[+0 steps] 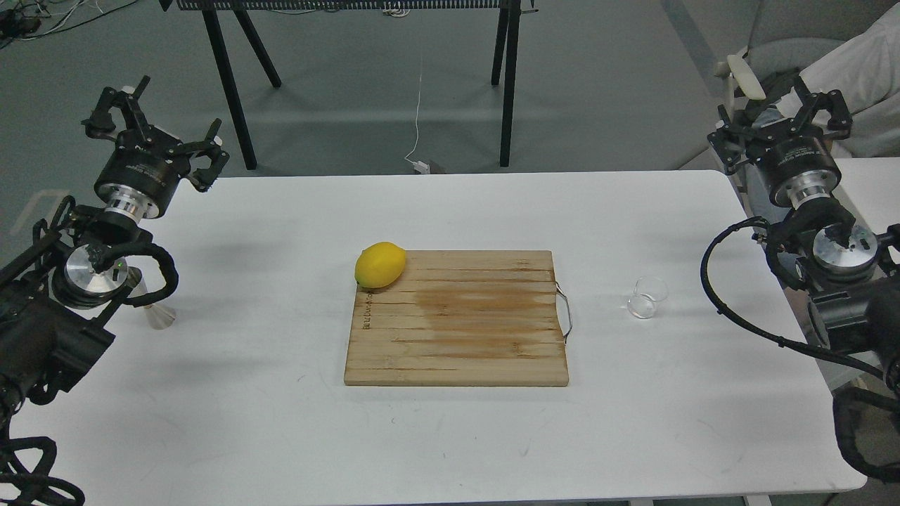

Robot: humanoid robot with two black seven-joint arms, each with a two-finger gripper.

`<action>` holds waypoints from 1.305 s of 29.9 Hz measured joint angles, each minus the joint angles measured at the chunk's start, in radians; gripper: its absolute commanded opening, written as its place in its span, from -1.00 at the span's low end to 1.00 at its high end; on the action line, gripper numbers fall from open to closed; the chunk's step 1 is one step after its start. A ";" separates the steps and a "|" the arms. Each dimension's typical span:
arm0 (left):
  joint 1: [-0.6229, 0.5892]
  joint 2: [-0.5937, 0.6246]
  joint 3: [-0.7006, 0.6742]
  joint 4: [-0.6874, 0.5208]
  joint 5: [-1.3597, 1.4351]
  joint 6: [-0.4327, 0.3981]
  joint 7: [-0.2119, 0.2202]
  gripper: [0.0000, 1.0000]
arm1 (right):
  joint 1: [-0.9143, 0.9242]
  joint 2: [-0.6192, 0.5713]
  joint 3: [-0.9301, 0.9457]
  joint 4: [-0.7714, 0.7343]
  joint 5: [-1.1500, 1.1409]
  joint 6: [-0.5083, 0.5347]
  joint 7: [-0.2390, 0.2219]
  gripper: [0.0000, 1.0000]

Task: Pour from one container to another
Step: 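Lower the left gripper toward the metal jigger near the board edge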

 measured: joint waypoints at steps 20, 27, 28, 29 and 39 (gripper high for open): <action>0.090 0.251 0.038 -0.392 0.165 0.000 0.012 0.97 | -0.063 0.001 -0.005 0.006 0.001 0.000 0.003 1.00; 0.145 0.425 0.041 -0.666 0.482 0.074 -0.010 0.87 | -0.088 -0.002 -0.005 0.004 0.000 0.000 0.000 1.00; 0.161 0.451 0.041 -0.712 0.547 0.107 -0.022 0.87 | -0.090 -0.002 -0.004 0.004 0.000 0.000 0.000 1.00; 0.177 0.473 0.040 -0.752 0.603 0.139 -0.034 0.87 | -0.092 -0.001 -0.004 0.004 0.000 0.000 0.000 1.00; 0.455 0.673 0.071 -1.009 1.169 0.554 -0.065 0.87 | -0.103 0.000 -0.002 0.004 0.001 0.000 0.000 1.00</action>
